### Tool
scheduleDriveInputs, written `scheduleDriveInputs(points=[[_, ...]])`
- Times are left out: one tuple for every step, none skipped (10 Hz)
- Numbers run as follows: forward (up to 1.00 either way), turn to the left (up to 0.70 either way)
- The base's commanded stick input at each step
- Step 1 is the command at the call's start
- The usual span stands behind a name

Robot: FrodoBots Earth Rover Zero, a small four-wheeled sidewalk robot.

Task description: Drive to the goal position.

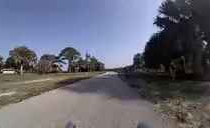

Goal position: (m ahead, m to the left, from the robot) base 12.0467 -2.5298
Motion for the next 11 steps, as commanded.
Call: scheduleDriveInputs(points=[[1.0, 0.03], [1.0, 0.03], [1.0, 0.03], [1.0, 0.03], [1.0, 0.03], [1.0, 0.03], [1.0, 0.03], [1.0, 0.03], [1.0, 0.03], [1.0, 0.03], [1.0, 0.03]])
